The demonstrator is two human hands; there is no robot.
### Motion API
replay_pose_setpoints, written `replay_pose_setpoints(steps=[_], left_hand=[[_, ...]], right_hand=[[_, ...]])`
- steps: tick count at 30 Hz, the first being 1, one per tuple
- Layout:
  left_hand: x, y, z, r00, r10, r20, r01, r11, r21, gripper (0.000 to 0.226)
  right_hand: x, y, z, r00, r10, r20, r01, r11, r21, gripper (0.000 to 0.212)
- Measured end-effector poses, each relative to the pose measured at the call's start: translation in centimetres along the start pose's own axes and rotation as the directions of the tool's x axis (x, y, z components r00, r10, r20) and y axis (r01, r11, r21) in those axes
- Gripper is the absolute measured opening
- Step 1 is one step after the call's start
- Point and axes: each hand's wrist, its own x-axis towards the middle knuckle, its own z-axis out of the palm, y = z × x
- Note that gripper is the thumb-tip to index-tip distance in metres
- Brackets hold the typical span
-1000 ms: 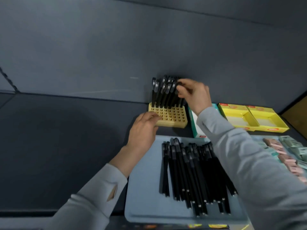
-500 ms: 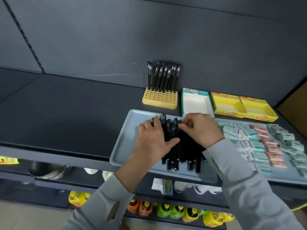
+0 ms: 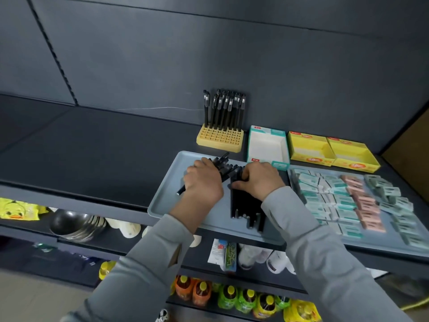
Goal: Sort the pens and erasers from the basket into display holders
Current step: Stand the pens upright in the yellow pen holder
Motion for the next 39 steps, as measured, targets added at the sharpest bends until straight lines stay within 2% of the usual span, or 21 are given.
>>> replay_pose_setpoints(steps=[3,5,8,11,13,14,17,19,22,25,29,32,36,39], left_hand=[[0.4,-0.1,-0.2,0.998,0.042,-0.043,-0.039,0.997,0.07,0.045],[0.7,-0.3,-0.2,0.997,0.034,-0.063,-0.032,0.999,0.024,0.039],[1.0,-1.1,-0.1,0.993,0.055,-0.107,-0.069,0.989,-0.133,0.03],[1.2,-2.3,-0.6,0.986,0.025,-0.164,-0.085,0.927,-0.365,0.026],[1.4,-2.9,-1.4,0.985,0.008,-0.175,-0.102,0.839,-0.535,0.026],[1.6,-3.2,-1.7,0.985,0.026,-0.169,-0.129,0.758,-0.64,0.025],[1.4,-3.3,-2.7,0.973,0.149,-0.179,-0.227,0.435,-0.872,0.016],[1.5,-3.2,-2.8,0.964,0.183,-0.195,-0.246,0.32,-0.915,0.014],[2.6,-3.3,-2.6,0.97,0.182,-0.163,-0.199,0.202,-0.959,0.012],[3.9,-3.6,-2.5,0.964,0.237,-0.119,-0.158,0.154,-0.975,0.013],[5.6,-4.0,-3.2,0.949,0.312,-0.034,-0.033,-0.01,-0.999,0.019],[7.1,-4.4,-4.0,0.912,0.409,-0.027,0.014,-0.096,-0.995,0.019],[9.0,-4.8,-4.3,0.851,0.525,-0.034,0.027,-0.108,-0.994,0.025],[9.9,-4.9,-3.8,0.861,0.508,-0.013,0.061,-0.128,-0.99,0.022]], right_hand=[[0.1,0.0,0.0,1.0,0.008,0.002,-0.008,1.0,0.008,0.05],[0.1,0.0,0.0,1.0,0.004,0.007,-0.004,1.0,0.014,0.048],[0.5,0.2,-0.2,0.999,-0.009,0.035,0.008,1.0,0.026,0.042],[1.1,0.6,-0.5,0.999,-0.053,-0.002,0.053,0.995,0.082,0.034],[1.6,0.7,-0.9,0.998,-0.061,-0.031,0.067,0.968,0.241,0.027],[1.8,0.6,-1.2,0.997,-0.072,-0.019,0.074,0.921,0.382,0.024],[2.0,-0.8,-2.4,0.993,-0.117,0.014,0.06,0.608,0.792,0.011],[2.4,-1.6,-2.9,0.994,-0.105,-0.036,0.082,0.478,0.875,0.004],[3.4,-2.2,-3.3,0.995,-0.048,-0.089,0.101,0.425,0.9,0.005],[4.5,-2.4,-3.7,0.996,-0.009,-0.086,0.084,0.37,0.925,0.013],[6.1,-2.9,-4.2,0.997,-0.023,-0.071,0.075,0.365,0.928,0.01],[7.5,-3.5,-4.6,0.998,-0.05,-0.028,0.045,0.373,0.927,0.019],[9.2,-3.7,-4.9,0.999,-0.041,0.001,0.018,0.444,0.896,0.022],[9.9,-3.3,-5.2,0.998,-0.044,0.037,-0.015,0.421,0.907,0.014]])
